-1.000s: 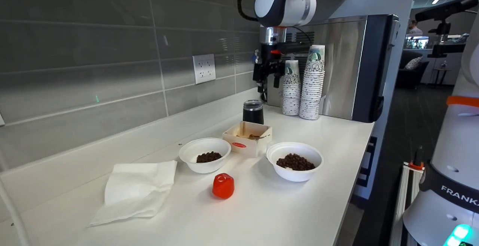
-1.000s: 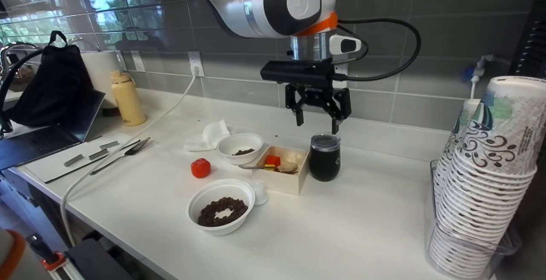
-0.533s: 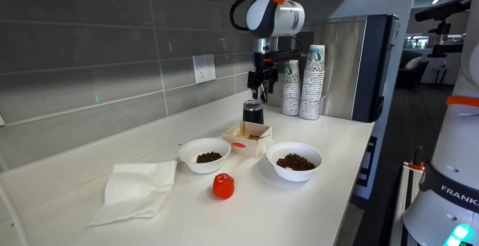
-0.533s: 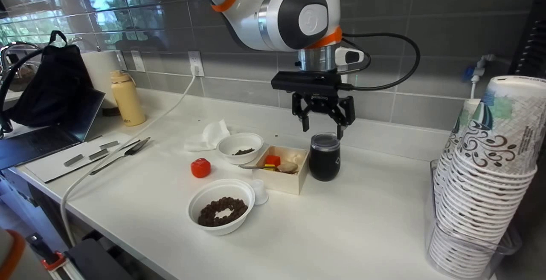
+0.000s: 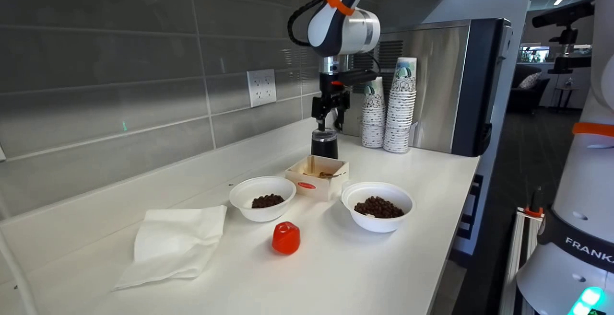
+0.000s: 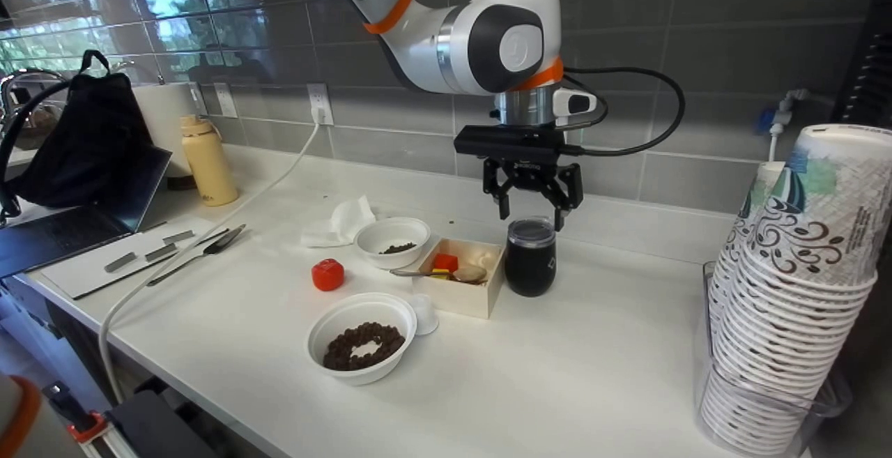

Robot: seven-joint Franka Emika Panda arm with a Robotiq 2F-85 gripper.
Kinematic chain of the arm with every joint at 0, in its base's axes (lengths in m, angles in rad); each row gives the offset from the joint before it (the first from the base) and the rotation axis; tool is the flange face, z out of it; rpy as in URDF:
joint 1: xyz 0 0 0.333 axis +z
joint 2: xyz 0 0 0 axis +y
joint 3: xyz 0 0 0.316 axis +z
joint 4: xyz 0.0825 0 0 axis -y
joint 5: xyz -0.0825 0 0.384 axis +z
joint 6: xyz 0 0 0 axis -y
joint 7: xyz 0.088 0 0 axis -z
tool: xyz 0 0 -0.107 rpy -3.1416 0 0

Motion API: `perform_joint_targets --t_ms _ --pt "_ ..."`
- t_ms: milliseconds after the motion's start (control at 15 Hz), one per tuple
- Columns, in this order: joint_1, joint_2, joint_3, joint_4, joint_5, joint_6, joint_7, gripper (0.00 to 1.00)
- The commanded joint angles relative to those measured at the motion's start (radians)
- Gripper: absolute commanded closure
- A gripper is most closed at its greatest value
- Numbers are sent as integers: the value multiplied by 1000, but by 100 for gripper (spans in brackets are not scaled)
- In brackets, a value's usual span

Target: Remove the lid from the black cup

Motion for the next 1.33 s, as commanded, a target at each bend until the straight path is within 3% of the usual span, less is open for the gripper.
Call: perform_joint_targets --t_ms 0,1267 --pt "-15 47 23 61 33 -3 -40 0" --pt "-21 146 56 149 22 -23 -33 0"
